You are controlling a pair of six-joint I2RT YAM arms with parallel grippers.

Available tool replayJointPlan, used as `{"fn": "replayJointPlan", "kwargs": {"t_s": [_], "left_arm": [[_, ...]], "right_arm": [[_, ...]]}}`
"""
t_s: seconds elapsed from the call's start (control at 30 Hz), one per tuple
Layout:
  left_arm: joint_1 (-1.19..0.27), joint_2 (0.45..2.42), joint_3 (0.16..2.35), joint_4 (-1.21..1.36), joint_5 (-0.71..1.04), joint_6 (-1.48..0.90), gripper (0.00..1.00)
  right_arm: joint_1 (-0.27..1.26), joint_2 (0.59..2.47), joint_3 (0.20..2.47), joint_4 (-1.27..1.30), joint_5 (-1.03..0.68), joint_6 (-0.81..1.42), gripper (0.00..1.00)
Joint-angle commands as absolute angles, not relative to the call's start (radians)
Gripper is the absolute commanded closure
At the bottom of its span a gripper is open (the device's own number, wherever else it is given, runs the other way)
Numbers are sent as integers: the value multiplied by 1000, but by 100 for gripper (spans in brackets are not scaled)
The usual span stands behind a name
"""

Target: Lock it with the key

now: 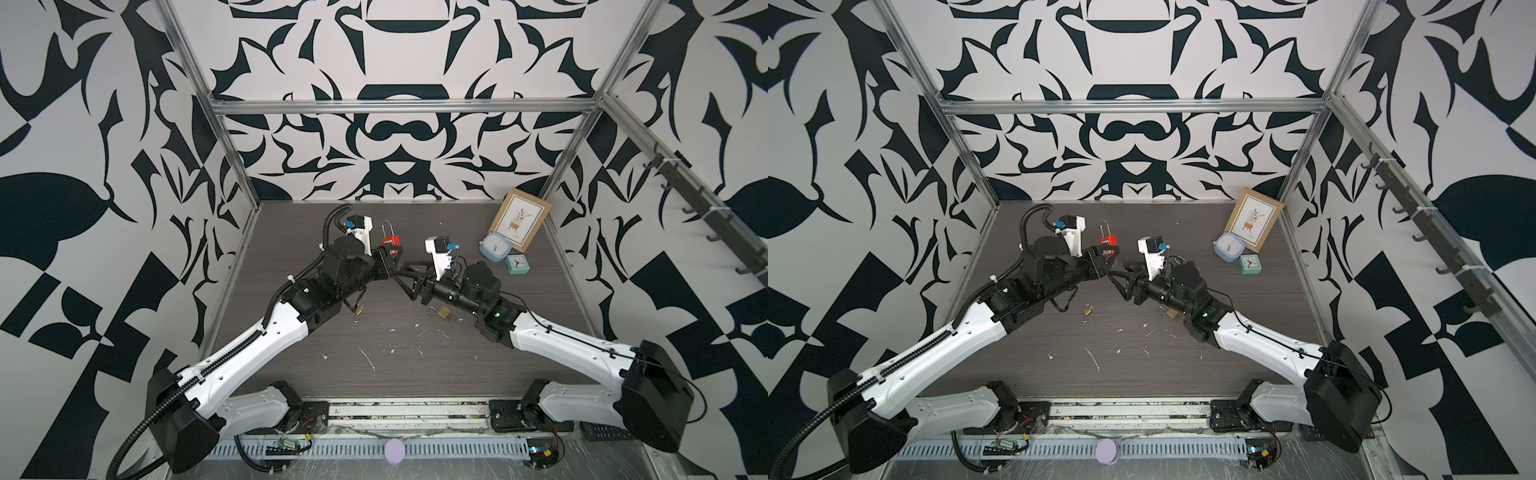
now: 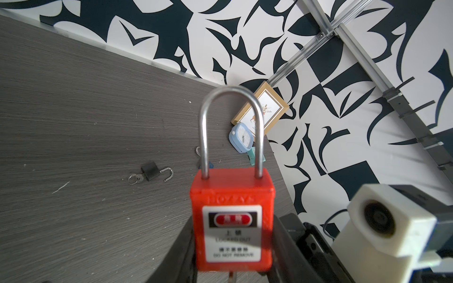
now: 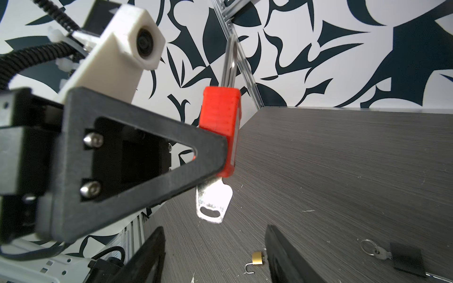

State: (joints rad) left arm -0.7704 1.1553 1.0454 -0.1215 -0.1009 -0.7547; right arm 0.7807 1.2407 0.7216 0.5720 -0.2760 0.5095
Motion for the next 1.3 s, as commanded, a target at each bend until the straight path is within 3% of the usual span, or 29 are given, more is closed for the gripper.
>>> {"fn": "replayJointPlan", "kwargs": {"t_s": [0.0, 0.17, 0.43, 1.0, 1.27], "left_arm": [[-765, 1161, 1079, -109, -86, -770, 100], [-764, 1166, 1079, -107, -81, -770, 100], [-764, 1173, 1078, -96, -76, -779, 100], [-764, 1190, 1091, -109, -79, -780, 100], [-764, 1202, 1113, -153, -91, -777, 100]], "right_arm": [[784, 1243, 782, 618, -273, 522, 36], [784, 1260, 798, 618, -284, 528, 41], [784, 1282, 806, 618, -288, 537, 60], [784, 1323, 834, 611, -290, 543, 88], [784, 1329, 846, 586, -278, 521, 98]]}}
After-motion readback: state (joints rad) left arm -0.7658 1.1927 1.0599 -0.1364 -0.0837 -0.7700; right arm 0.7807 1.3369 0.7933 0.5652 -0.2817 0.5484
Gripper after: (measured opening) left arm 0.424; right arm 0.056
